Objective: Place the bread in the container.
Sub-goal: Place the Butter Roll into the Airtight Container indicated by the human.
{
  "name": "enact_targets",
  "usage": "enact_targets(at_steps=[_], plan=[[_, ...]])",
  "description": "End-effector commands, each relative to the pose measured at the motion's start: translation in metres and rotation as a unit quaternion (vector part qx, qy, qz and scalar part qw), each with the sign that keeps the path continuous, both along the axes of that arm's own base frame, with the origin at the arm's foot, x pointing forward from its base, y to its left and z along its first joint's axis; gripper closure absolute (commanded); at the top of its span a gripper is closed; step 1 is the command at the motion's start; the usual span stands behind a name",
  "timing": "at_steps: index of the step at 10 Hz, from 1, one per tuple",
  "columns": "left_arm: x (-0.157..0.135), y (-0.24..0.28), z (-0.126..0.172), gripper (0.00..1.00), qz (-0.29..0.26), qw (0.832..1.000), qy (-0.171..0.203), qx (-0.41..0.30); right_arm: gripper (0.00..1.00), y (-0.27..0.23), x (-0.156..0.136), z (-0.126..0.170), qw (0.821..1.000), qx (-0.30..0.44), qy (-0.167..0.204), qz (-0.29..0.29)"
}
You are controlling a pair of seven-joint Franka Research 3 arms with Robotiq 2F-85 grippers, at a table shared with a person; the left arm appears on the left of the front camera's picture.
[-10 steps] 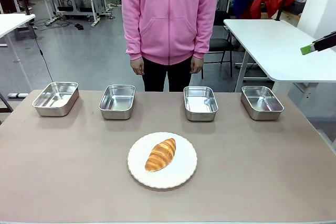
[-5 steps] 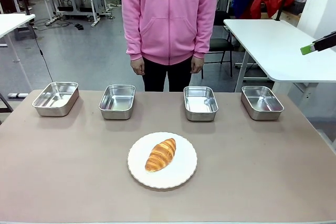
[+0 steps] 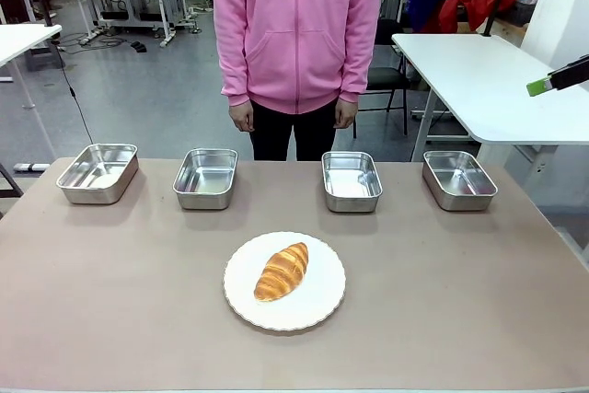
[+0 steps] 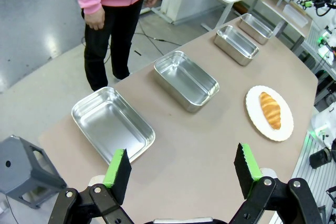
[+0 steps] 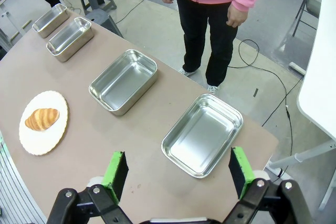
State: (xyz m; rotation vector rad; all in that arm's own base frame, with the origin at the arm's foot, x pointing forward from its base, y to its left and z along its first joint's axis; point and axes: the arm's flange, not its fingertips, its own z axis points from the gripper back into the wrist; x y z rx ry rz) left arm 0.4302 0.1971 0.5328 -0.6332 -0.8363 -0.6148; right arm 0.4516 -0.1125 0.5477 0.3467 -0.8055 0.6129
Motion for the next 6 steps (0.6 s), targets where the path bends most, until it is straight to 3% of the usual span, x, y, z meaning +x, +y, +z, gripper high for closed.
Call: enact_targets(at_steps=[1, 6], plan=[[-0.0011, 0.0012, 0.0014, 0.00, -0.005, 1.000, -0.006, 0.000, 0.00, 0.0003, 0.0008, 0.0000, 1.000, 0.004, -0.002, 0.002], [-0.0011, 0.0012, 0.0014, 0.00, -0.005, 1.000, -0.006, 0.000, 0.00, 0.0003, 0.0008, 0.0000, 1.000, 0.004, -0.002, 0.002]])
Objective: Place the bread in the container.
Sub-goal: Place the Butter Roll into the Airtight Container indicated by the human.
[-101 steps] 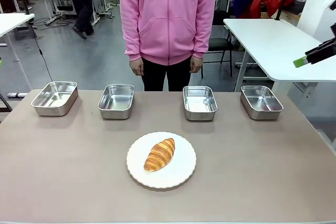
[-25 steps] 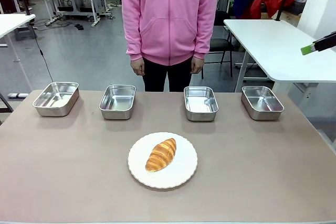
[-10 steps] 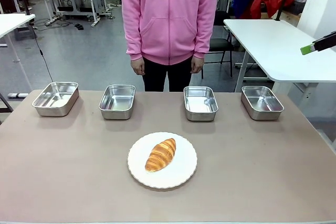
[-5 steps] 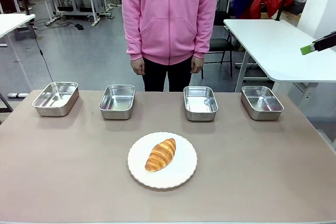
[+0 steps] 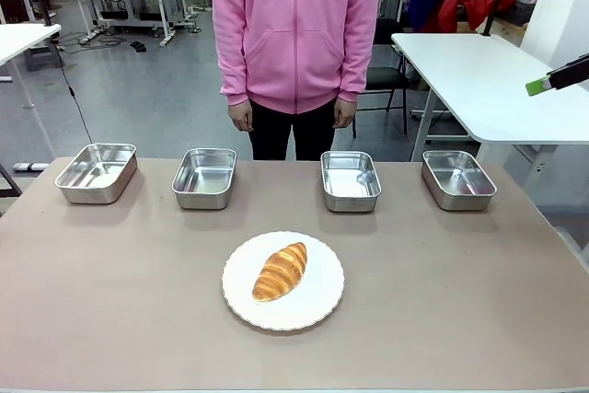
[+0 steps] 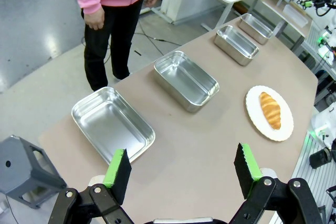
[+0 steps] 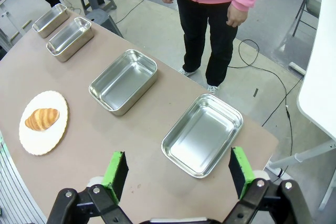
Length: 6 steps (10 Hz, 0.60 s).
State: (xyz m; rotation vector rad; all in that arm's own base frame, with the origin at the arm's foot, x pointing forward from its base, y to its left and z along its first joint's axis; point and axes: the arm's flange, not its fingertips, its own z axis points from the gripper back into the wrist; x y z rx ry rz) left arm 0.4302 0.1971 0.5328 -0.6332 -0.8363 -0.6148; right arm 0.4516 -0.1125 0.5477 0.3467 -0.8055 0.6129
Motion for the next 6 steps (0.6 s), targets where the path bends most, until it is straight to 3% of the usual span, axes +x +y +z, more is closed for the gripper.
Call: enact_targets(at_steps=[1, 6], plan=[[-0.0011, 0.0012, 0.0014, 0.00, -0.005, 1.000, -0.006, 0.000, 0.00, 0.0003, 0.0008, 0.0000, 1.000, 0.004, -0.002, 0.002], [-0.0011, 0.0012, 0.0014, 0.00, -0.005, 1.000, -0.006, 0.000, 0.00, 0.0003, 0.0008, 0.0000, 1.000, 0.004, -0.002, 0.002]])
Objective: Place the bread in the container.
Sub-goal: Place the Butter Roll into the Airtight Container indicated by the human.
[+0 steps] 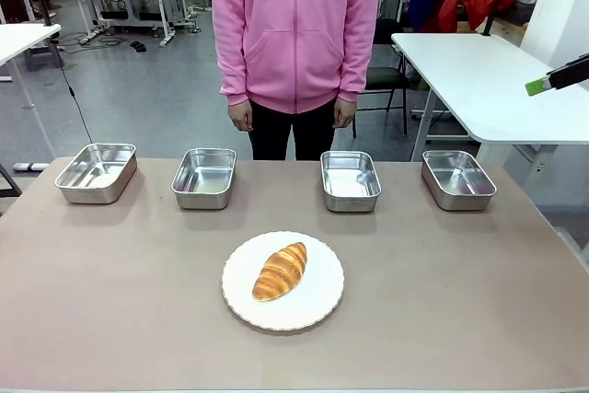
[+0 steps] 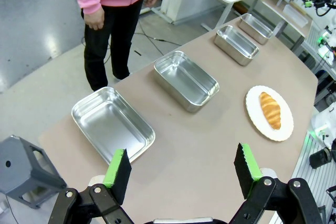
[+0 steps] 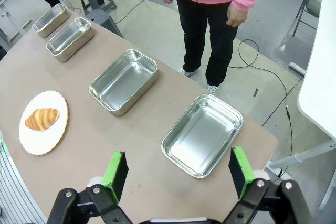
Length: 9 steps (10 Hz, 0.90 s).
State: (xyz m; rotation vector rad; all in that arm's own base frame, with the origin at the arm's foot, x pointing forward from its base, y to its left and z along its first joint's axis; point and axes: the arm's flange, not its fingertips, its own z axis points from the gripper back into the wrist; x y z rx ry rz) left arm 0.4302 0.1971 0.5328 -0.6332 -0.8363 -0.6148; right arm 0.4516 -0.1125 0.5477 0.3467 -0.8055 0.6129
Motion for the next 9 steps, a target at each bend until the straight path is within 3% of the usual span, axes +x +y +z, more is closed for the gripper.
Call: enact_targets(at_steps=[1, 9], plan=[[-0.0011, 0.0012, 0.0014, 0.00, -0.005, 1.000, -0.006, 0.000, 0.00, 0.0003, 0.0008, 0.0000, 1.000, 0.004, -0.002, 0.002], [-0.0011, 0.0012, 0.0014, 0.00, -0.005, 1.000, -0.006, 0.000, 0.00, 0.0003, 0.0008, 0.0000, 1.000, 0.004, -0.002, 0.002]])
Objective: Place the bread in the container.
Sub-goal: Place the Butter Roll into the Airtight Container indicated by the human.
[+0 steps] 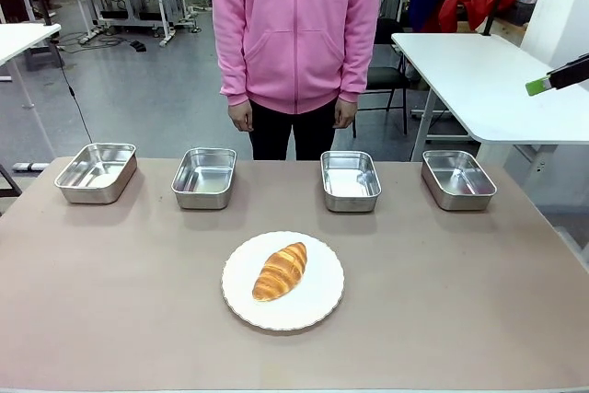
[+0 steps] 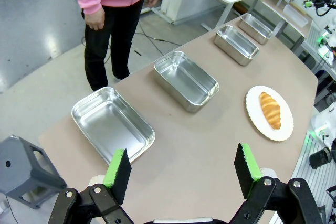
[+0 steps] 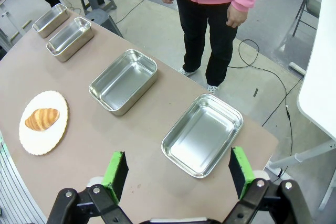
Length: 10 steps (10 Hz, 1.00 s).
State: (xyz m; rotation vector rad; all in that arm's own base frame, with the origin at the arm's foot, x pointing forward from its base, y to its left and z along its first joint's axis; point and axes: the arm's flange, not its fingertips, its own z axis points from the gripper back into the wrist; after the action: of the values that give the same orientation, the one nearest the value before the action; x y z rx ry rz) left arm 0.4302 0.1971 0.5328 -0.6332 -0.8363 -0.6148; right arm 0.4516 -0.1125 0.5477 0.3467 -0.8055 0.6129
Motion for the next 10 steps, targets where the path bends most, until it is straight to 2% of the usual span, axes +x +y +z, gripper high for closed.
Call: enact_targets(at_steps=[1, 10], plan=[[-0.0011, 0.0012, 0.0014, 0.00, -0.005, 1.000, -0.006, 0.000, 0.00, 0.0003, 0.0008, 0.0000, 1.000, 0.004, -0.002, 0.002], [-0.0011, 0.0012, 0.0014, 0.00, -0.005, 1.000, -0.006, 0.000, 0.00, 0.0003, 0.0008, 0.0000, 1.000, 0.004, -0.002, 0.002]])
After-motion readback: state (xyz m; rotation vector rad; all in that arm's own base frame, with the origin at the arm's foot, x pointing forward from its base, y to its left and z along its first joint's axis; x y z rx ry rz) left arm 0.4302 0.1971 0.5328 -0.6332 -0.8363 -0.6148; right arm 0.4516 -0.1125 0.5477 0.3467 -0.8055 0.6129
